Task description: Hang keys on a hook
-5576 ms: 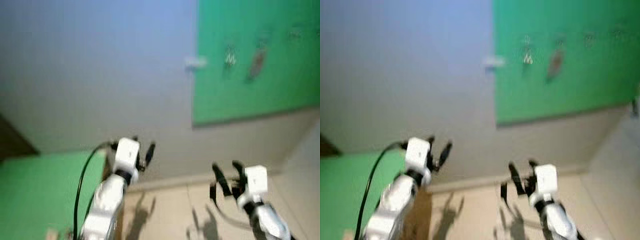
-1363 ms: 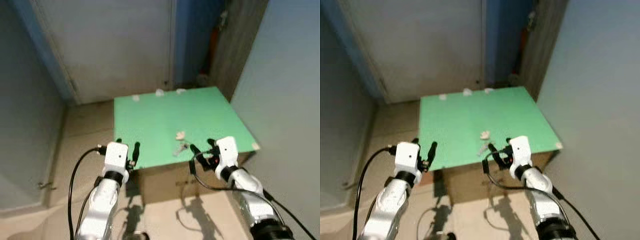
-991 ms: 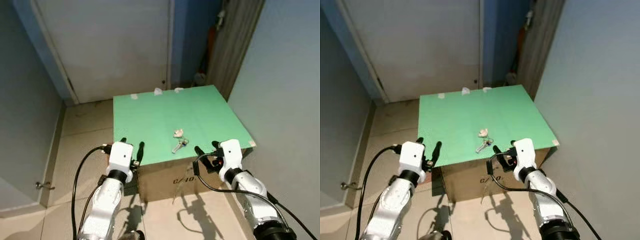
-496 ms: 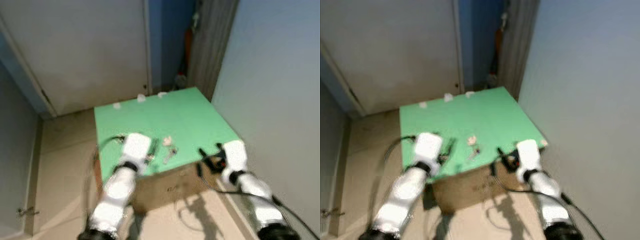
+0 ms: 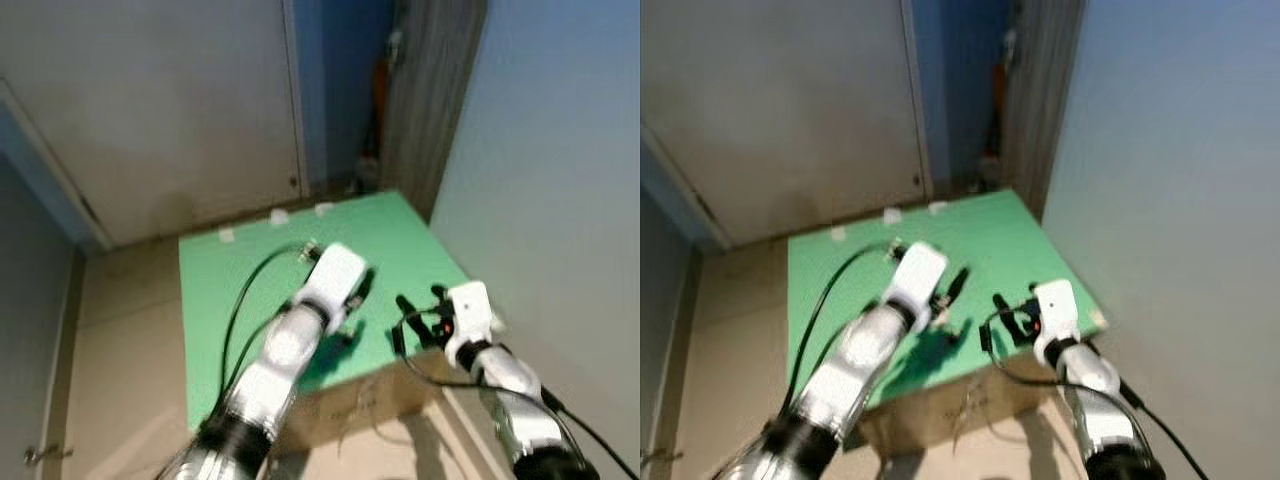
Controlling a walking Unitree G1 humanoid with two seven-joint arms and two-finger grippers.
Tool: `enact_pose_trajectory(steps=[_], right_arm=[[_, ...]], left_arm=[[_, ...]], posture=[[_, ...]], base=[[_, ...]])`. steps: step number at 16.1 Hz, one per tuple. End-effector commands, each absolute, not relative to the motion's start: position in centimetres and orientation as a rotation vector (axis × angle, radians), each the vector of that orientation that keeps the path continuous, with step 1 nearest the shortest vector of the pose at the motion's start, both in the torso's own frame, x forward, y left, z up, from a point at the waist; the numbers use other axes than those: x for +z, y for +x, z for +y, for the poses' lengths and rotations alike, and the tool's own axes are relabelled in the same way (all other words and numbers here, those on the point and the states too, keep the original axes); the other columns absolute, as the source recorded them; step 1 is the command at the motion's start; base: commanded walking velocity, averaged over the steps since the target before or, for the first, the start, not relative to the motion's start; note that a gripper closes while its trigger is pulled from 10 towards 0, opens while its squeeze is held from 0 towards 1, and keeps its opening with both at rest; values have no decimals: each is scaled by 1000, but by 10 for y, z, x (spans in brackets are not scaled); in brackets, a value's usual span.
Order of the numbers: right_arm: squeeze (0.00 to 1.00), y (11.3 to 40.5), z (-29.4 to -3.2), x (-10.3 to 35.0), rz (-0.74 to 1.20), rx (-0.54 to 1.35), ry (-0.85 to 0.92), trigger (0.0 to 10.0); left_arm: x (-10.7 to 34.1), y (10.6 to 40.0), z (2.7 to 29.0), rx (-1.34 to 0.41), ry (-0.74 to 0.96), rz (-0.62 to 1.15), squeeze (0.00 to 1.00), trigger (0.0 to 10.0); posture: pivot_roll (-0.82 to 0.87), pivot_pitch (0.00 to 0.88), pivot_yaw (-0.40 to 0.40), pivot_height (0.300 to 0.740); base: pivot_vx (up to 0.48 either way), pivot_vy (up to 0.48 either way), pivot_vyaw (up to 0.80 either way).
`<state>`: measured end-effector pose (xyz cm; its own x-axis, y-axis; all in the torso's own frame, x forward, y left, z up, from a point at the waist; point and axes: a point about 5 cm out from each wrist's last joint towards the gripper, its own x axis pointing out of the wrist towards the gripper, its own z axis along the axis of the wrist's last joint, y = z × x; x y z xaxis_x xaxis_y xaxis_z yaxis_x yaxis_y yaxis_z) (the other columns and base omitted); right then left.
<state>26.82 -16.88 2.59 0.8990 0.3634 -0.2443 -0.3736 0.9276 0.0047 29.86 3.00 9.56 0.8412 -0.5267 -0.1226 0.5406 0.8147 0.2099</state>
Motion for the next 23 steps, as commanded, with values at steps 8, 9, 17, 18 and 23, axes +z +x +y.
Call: enact_pose_trajectory(steps=[8,9,17,18,23], right_arm=[[0,230,-195,29,270,369,-71,10000],[0,209,-206,30,293,355,-65,10000],[0,122,-234,64,369,321,-53,10000],[0,111,-235,69,388,309,-50,10000],[0,86,-232,79,458,285,-28,10000]], left_arm=[[78,336,60,-491,267,195,0,10000],[79,342,63,-491,296,199,0,10000],[62,342,67,-527,321,293,0,10000],[60,341,69,-515,339,304,0,10000],[64,352,100,-402,398,309,0,10000]], posture=[[-297,79,2,740],[-340,123,1,740],[-538,283,-29,740],[-557,302,-29,740],[-566,355,-46,740]], base=[[0,0,0],[0,0,0],[0,0,0],[0,0,0],[0,0,0]])
